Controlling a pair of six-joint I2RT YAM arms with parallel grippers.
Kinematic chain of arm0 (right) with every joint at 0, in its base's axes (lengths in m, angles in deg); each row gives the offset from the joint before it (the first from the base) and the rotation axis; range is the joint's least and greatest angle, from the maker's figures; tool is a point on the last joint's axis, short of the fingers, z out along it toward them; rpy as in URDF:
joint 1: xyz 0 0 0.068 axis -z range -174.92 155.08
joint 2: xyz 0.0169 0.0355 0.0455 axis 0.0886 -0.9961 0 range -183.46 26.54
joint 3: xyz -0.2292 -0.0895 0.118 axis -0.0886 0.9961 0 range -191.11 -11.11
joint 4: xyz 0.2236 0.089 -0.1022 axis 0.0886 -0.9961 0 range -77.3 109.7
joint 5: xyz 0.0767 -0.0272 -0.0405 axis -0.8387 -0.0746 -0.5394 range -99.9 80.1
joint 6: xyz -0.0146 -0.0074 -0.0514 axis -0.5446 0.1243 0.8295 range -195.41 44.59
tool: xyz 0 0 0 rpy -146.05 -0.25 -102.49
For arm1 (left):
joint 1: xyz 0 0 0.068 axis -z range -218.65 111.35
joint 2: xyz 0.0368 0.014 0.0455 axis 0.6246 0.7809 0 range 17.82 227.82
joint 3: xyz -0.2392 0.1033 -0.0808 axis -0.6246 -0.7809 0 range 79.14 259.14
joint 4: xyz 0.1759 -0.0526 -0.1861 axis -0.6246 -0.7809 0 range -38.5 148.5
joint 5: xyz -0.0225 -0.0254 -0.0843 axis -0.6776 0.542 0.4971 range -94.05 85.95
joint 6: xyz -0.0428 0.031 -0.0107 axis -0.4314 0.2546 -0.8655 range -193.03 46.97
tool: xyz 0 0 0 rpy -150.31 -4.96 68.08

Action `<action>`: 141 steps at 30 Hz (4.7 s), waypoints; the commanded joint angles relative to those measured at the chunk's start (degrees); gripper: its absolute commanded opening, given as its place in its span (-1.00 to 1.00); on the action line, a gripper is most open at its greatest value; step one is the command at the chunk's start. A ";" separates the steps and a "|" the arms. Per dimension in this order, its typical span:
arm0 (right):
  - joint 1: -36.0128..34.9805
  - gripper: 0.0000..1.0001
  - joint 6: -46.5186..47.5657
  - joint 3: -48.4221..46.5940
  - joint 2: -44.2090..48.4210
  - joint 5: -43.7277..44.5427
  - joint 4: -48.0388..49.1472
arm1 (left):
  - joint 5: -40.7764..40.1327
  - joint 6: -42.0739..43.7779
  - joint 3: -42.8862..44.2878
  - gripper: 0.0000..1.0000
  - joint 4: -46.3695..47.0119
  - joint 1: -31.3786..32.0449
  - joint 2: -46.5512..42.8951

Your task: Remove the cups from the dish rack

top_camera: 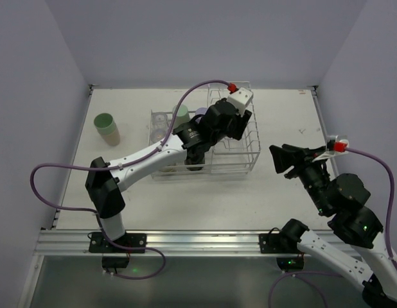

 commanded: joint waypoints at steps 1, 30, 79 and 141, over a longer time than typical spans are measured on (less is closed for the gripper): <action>0.19 0.05 -0.57 0.42 -0.71 -1.08 2.62 | -3.26 0.72 2.11 -0.56 2.23 0.06 -2.47; 0.11 0.47 -15.33 4.55 -6.86 -35.98 30.91 | 28.55 -41.64 -30.58 -1.00 49.42 -2.14 -29.11; 33.40 -1.00 4.97 -27.08 -41.74 -13.45 -10.12 | -10.72 -9.74 -53.25 1.00 -12.18 -1.61 -75.95; 41.15 0.31 -15.60 17.19 -17.97 -44.50 29.53 | -7.93 -9.13 -45.18 0.89 3.28 -4.07 -38.26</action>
